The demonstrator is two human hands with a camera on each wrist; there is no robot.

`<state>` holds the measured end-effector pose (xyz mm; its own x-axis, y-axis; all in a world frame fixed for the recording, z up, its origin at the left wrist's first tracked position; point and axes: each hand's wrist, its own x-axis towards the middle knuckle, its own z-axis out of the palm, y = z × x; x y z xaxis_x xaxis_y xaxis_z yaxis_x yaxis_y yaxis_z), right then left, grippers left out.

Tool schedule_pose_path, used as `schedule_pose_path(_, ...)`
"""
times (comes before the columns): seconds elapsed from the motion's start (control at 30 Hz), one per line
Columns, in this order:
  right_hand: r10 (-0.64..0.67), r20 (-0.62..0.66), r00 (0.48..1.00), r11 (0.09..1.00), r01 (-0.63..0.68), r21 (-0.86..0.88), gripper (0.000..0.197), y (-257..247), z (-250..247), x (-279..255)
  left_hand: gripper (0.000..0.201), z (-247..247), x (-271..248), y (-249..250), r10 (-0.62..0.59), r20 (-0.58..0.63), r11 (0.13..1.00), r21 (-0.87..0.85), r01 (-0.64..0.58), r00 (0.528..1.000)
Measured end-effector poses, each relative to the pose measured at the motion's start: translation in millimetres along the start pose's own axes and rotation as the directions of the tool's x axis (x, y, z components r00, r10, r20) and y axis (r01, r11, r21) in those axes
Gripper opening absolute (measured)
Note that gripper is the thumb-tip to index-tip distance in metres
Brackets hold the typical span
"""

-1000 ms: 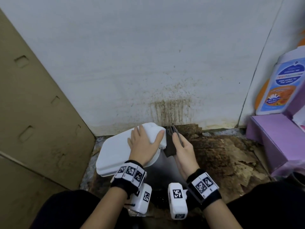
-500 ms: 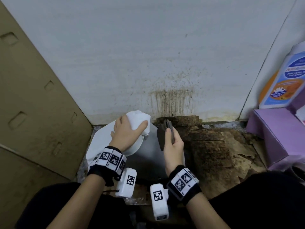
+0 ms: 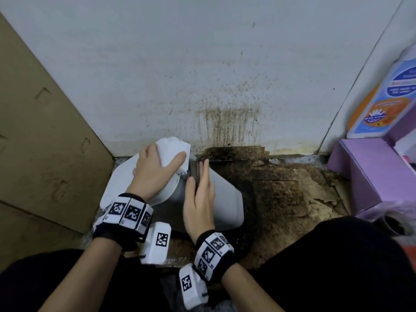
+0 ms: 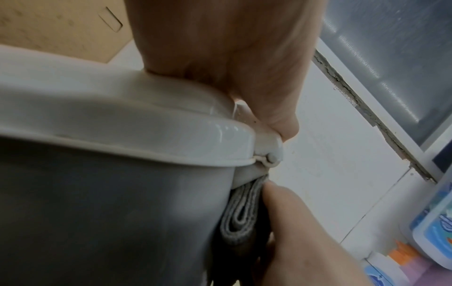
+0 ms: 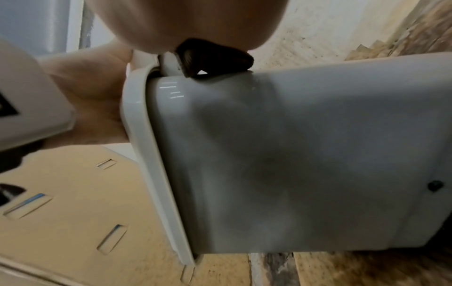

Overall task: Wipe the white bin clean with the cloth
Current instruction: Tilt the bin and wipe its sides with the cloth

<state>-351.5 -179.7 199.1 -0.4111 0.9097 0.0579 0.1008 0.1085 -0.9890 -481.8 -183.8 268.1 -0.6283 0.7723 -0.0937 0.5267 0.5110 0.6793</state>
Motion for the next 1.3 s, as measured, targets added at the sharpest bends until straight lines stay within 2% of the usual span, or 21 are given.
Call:
schedule_pose_path(0.1,-0.135,-0.025,0.991,0.970,0.127,-0.209,0.051,7,1,5,0.119,1,0,0,-0.004,-0.010,1.000,-0.004,0.004,1.000)
schedule_pose_path(0.2,-0.201,0.017,0.980,0.906,0.192,-0.378,0.054,15,3,8,0.117,2,2,-2,-0.001,-0.017,1.000,0.003,0.001,1.000)
schedule_pose_path(0.37,-0.205,0.105,0.973,0.931,0.227,-0.286,0.052,35,0,14,0.113,-2,6,-9,-0.006,-0.020,0.999,-0.043,0.005,1.000)
schedule_pose_path(0.5,-0.128,-0.018,0.992,0.953,0.118,-0.278,0.055,70,-9,15,0.110,0,6,-10,-0.005,-0.047,0.999,-0.032,0.004,0.999)
schedule_pose_path(0.67,0.145,-0.102,0.984,0.948,-0.168,-0.269,0.051,104,-28,17,0.103,5,8,-13,0.009,-0.104,1.000,-0.029,-0.012,0.995)
schedule_pose_path(0.87,0.206,-0.153,0.967,0.943,-0.238,-0.232,0.051,89,-16,19,0.102,6,8,-15,0.004,-0.124,1.000,-0.021,-0.006,0.992)
schedule_pose_path(0.93,0.177,-0.134,0.975,0.958,-0.202,-0.204,0.051,72,-6,15,0.103,5,9,-14,0.001,-0.122,1.000,-0.021,-0.004,0.993)
schedule_pose_path(1.1,-0.085,-0.005,0.996,0.975,0.082,-0.205,0.054,33,11,3,0.104,5,10,-19,0.004,-0.135,1.000,-0.030,-0.008,0.991)
schedule_pose_path(1.23,-0.227,0.090,0.970,0.918,0.244,-0.314,0.053,51,-5,3,0.096,7,14,-28,0.015,-0.142,0.998,-0.059,-0.024,0.990)
schedule_pose_path(1.3,-0.215,0.079,0.973,0.917,0.229,-0.325,0.053,73,-17,6,0.094,8,15,-30,0.024,-0.158,0.996,-0.076,-0.037,0.987)
